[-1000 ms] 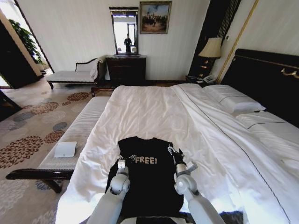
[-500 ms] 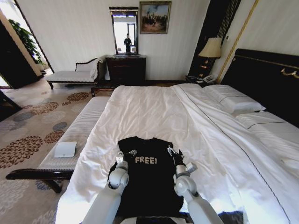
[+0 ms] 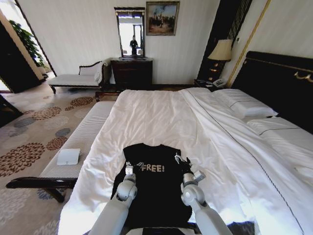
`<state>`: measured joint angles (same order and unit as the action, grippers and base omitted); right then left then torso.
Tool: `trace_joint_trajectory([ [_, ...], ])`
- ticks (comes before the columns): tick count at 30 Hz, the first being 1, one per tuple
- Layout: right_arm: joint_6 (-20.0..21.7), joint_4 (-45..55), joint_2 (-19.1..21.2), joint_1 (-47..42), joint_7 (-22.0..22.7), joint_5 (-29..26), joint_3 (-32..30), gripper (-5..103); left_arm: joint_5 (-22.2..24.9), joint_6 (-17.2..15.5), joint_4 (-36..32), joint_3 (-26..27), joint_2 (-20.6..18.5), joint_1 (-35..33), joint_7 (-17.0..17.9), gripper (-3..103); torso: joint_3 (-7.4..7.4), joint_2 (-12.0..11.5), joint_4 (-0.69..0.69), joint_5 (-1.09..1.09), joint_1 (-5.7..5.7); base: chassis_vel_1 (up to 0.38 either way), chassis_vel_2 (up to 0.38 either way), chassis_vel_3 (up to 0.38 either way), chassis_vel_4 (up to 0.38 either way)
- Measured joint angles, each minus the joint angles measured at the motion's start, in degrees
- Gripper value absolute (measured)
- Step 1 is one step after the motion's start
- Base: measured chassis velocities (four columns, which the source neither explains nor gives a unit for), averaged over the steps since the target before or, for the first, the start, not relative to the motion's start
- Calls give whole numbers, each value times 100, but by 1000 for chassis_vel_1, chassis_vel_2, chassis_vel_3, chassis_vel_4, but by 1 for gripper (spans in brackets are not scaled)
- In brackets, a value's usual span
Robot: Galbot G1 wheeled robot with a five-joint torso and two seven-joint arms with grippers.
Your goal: Fold the clothes on the bed.
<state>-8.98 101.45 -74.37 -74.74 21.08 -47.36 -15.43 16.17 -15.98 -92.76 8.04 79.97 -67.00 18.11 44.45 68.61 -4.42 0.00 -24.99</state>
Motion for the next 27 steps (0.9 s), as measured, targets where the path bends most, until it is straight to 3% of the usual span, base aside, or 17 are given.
trace_joint_trajectory([
  [3,0,-13,13,32,2,-9,4,100,55,-36,44,-33,5,50,-1,57,0,0,0,0,0,0,0,0,0],
  [5,0,-20,25,42,2,-19,4,100,71,-52,53,-37,10,61,-1,57,0,0,0,0,0,0,0,0,0],
  [8,0,-47,57,74,1,-42,-6,100,125,-137,70,-37,13,75,-1,42,0,0,0,0,0,0,0,0,0],
  [14,-2,-83,59,92,-13,-52,-6,100,313,-303,-7,46,-31,31,-69,38,0,0,0,0,0,0,0,0,0],
  [17,-3,-85,56,94,-17,-53,-1,100,455,-304,-121,154,-50,4,-107,48,0,0,0,-1,0,0,0,0,0],
  [18,-3,-85,56,96,-19,-55,2,100,636,-318,-234,225,-69,-8,-118,48,0,0,0,-1,0,0,0,0,0],
  [20,-4,-84,63,100,-22,-63,5,100,1138,-451,-522,389,-111,-20,-89,59,0,0,0,0,0,0,0,0,0],
  [21,-4,-84,63,100,-22,-63,5,100,1138,-451,-522,389,-111,-20,-89,59,0,0,0,0,0,0,0,0,0],
  [24,-4,-84,62,112,-23,-65,15,100,1926,-719,-1022,647,-149,-31,97,76,0,0,-1,0,0,0,0,0,0],
  [26,-4,-87,58,112,-23,-63,20,100,2101,-780,-1106,707,-141,-52,134,76,0,0,0,0,0,0,0,0,0],
  [27,-4,-90,47,112,-24,-60,37,100,2340,-851,-1205,797,-115,-92,155,81,0,0,0,0,0,0,0,0,0],
])
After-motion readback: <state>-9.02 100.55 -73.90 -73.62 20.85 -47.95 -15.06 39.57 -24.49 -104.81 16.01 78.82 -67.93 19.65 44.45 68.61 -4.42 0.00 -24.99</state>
